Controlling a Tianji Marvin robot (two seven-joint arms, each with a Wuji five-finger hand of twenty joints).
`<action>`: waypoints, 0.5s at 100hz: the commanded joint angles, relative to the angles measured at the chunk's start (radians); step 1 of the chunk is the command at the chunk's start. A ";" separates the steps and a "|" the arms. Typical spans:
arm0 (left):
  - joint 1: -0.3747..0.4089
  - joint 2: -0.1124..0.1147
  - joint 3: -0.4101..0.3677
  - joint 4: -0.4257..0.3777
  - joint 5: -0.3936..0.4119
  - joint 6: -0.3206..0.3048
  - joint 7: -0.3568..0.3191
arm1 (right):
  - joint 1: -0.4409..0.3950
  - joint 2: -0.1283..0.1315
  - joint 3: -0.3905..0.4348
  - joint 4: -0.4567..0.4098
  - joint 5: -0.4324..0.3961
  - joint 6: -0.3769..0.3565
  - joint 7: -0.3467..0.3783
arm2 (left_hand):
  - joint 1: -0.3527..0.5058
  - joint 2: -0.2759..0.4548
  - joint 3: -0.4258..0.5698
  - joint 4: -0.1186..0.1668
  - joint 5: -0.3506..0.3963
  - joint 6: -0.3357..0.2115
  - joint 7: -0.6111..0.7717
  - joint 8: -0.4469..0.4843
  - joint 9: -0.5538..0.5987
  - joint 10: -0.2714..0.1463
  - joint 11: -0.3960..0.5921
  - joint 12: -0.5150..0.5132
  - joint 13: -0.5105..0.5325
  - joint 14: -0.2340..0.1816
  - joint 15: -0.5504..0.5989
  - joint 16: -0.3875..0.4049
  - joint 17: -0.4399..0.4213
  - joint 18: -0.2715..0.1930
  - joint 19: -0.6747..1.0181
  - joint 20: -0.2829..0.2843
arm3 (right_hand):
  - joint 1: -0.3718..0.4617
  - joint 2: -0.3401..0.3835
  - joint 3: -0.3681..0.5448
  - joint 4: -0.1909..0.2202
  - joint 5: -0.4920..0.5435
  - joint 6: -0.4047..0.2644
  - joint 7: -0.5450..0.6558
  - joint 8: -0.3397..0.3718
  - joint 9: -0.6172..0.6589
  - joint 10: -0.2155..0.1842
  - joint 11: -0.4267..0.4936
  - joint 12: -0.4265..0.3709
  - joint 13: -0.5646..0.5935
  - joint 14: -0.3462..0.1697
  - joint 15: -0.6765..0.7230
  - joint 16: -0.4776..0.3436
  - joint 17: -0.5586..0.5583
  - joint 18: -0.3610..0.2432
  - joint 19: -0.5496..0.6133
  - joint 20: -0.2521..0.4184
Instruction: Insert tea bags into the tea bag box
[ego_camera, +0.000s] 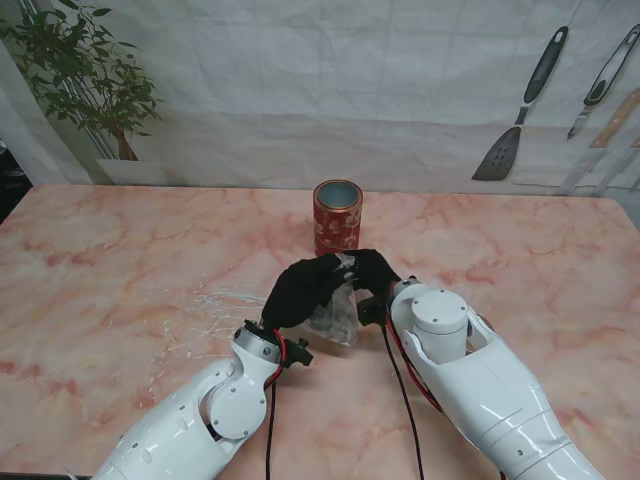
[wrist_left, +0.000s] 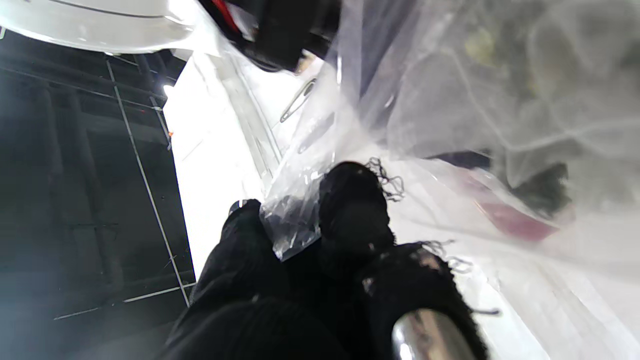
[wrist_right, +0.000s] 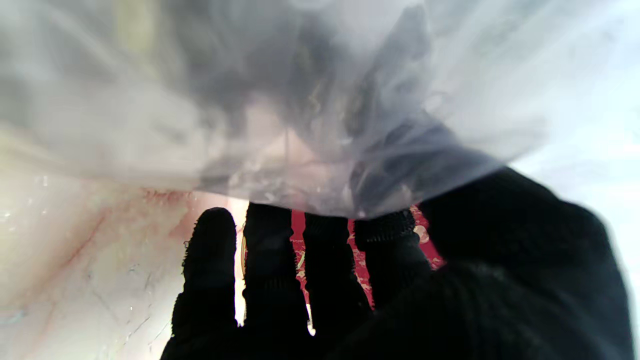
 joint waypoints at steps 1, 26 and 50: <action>-0.011 0.007 -0.014 -0.004 0.007 0.012 -0.012 | -0.011 0.021 0.013 -0.028 -0.021 0.003 0.033 | 0.075 0.036 0.058 0.042 0.093 0.183 0.139 0.023 0.113 -0.112 0.210 0.007 0.109 0.183 0.322 -0.007 -0.124 -0.095 0.290 -0.016 | 0.039 0.030 0.010 0.032 -0.024 0.008 0.036 0.055 -0.042 -0.003 -0.002 -0.011 -0.038 -0.015 -0.015 -0.011 -0.020 -0.037 -0.027 -0.009; -0.024 0.017 -0.042 0.004 0.025 0.067 -0.019 | -0.040 0.058 0.066 -0.094 -0.078 0.046 0.116 | 0.075 0.035 0.059 0.043 0.096 0.181 0.139 0.022 0.115 -0.110 0.210 0.006 0.109 0.185 0.324 -0.007 -0.124 -0.094 0.291 -0.016 | 0.075 0.058 0.040 0.068 -0.058 0.086 0.027 0.212 -0.106 0.012 -0.024 -0.014 -0.113 -0.013 -0.035 -0.039 -0.028 -0.049 -0.138 -0.026; -0.033 0.020 -0.051 0.000 0.036 0.101 -0.024 | -0.048 0.100 0.109 -0.138 -0.115 0.103 0.245 | 0.073 0.035 0.059 0.043 0.096 0.181 0.139 0.022 0.115 -0.110 0.210 0.005 0.109 0.185 0.324 -0.007 -0.124 -0.091 0.292 -0.016 | 0.085 0.055 0.047 0.063 -0.053 0.107 0.006 0.238 -0.121 0.018 -0.059 -0.032 -0.143 -0.017 -0.055 -0.070 -0.035 -0.056 -0.193 -0.024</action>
